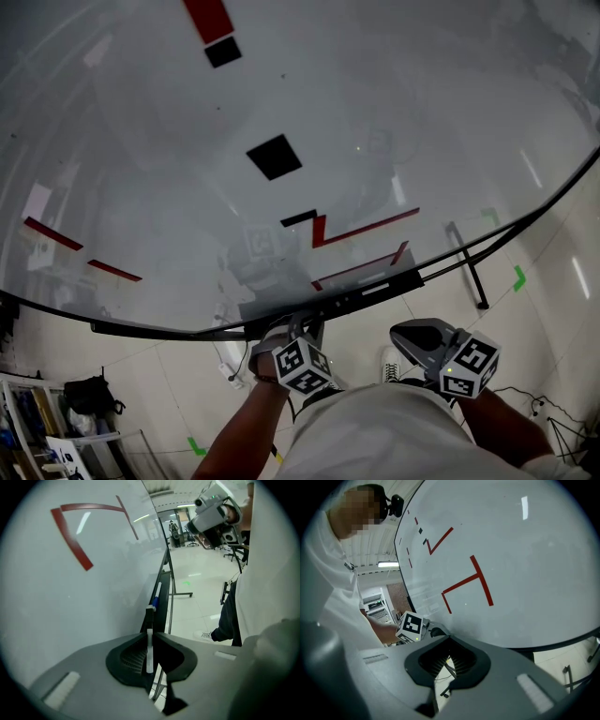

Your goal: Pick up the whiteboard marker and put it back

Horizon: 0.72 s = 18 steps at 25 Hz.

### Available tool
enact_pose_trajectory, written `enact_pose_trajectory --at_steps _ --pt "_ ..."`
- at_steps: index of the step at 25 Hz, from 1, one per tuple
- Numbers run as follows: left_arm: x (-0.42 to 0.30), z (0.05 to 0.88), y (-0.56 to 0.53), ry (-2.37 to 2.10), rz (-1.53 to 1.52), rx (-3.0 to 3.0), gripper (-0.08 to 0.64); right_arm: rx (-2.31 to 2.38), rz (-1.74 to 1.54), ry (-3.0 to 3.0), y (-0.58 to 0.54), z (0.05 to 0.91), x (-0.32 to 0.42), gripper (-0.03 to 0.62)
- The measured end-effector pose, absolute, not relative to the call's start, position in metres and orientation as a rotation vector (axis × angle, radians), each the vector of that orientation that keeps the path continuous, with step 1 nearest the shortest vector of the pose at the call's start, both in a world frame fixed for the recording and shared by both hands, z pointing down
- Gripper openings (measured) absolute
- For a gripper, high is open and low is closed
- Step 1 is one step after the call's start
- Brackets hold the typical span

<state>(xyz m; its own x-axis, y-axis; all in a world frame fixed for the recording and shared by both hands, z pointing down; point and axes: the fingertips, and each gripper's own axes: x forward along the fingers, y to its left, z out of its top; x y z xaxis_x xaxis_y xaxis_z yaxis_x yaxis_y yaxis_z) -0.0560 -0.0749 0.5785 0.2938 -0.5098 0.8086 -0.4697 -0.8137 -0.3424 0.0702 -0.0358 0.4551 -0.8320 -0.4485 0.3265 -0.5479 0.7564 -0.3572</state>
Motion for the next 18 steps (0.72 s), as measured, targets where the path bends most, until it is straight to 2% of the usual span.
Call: enact_pose_trajectory --at_steps 13,18 --pt "-0.059 0.557 -0.066 1.064 -1.464 -2.62 0.055 0.73 0.627 -2.743 -0.033 0.451 0.061 0.002" --pt "-0.056 0.542 -0.063 1.173 -1.285 -2.844 0.055 0.725 0.623 -2.746 -0.033 0.45 0.059 0.002"
